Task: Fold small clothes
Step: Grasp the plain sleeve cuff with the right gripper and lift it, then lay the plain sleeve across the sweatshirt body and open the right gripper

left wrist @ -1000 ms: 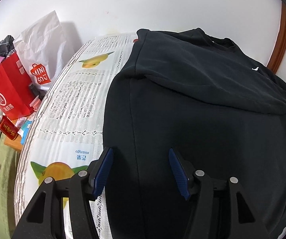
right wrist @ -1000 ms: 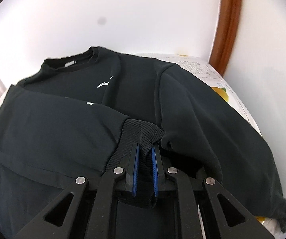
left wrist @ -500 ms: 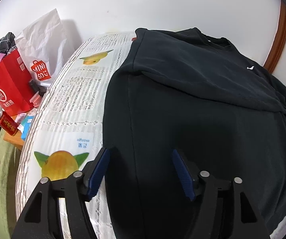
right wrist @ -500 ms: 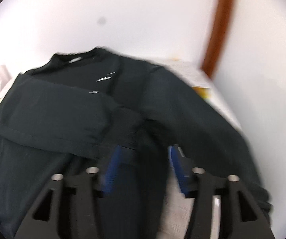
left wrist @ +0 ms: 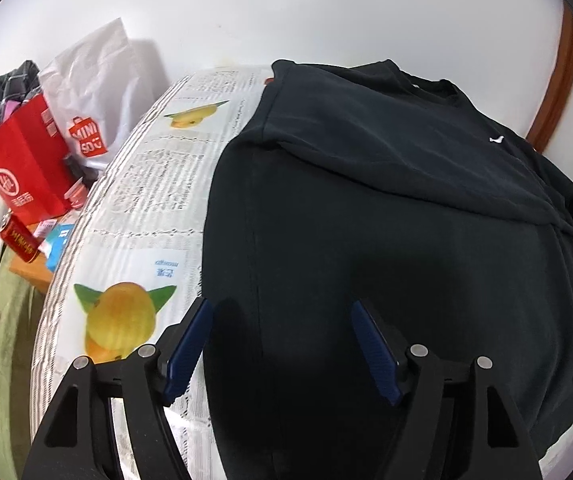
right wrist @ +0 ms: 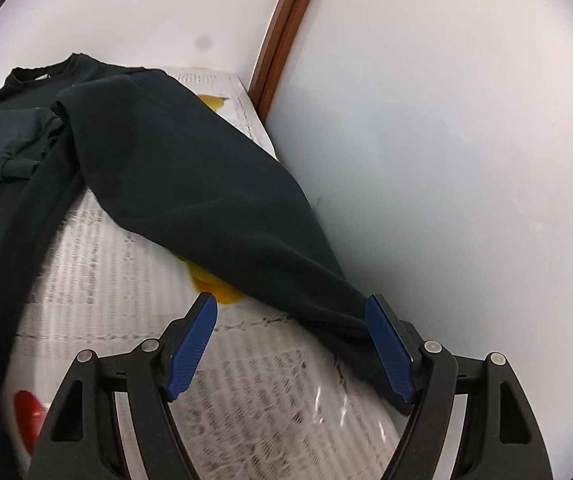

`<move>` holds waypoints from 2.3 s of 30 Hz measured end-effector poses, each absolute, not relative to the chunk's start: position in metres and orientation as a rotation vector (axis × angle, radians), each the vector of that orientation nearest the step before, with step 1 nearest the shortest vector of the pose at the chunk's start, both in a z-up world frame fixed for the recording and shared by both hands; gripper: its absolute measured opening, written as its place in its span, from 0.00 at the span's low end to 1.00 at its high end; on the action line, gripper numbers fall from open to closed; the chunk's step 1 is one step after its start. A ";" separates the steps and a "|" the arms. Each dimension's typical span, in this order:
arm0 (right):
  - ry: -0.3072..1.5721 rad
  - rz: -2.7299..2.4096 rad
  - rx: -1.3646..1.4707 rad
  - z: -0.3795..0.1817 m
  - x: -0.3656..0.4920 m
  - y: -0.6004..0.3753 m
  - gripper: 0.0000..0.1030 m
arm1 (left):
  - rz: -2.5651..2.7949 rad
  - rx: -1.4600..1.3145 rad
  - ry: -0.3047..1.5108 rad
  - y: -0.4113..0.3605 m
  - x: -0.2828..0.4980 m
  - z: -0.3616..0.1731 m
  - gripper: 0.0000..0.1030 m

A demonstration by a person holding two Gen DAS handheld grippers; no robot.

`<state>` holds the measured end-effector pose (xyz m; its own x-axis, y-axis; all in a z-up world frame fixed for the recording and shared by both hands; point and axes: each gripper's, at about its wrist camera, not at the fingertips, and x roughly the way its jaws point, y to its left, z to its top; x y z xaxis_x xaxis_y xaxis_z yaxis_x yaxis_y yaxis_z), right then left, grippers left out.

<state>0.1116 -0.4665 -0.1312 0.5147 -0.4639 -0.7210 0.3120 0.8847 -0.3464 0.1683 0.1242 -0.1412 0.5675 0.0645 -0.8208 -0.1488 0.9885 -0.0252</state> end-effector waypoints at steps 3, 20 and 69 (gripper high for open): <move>0.954 -0.444 -0.210 -0.142 0.126 -0.472 0.73 | 0.157 -0.091 0.944 0.123 0.162 -0.132 0.69; 0.690 -0.314 -0.174 -0.066 0.152 -0.445 0.03 | 0.302 -0.132 0.958 0.117 0.140 -0.136 0.69; 0.797 -0.080 0.099 -0.104 0.233 -0.228 0.13 | -0.097 -0.141 0.936 0.153 0.184 -0.138 0.69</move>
<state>0.2334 -0.2280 -0.1041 0.6960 -0.0338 -0.7173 0.1088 0.9923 0.0589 0.1843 0.1533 -0.1381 0.5893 -0.1440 -0.7950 0.0218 0.9865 -0.1626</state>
